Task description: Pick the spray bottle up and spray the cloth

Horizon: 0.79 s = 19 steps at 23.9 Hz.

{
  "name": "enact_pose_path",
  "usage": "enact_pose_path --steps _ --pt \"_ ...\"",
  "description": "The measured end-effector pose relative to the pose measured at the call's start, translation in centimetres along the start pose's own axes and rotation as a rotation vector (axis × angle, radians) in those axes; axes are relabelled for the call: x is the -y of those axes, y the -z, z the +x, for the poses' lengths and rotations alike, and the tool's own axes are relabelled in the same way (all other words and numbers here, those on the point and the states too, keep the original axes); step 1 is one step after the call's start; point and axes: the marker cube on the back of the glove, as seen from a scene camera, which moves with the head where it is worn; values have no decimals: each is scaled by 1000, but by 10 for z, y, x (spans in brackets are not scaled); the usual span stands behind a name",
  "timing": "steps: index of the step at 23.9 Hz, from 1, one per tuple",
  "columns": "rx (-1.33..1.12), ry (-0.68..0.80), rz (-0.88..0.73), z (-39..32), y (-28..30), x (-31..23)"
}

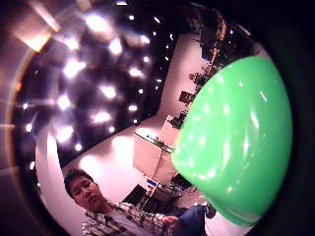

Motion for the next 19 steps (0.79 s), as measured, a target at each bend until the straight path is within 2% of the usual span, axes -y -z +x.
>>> enact_pose_path --steps 19 --pt "-12 -24 -53 27 -37 2"
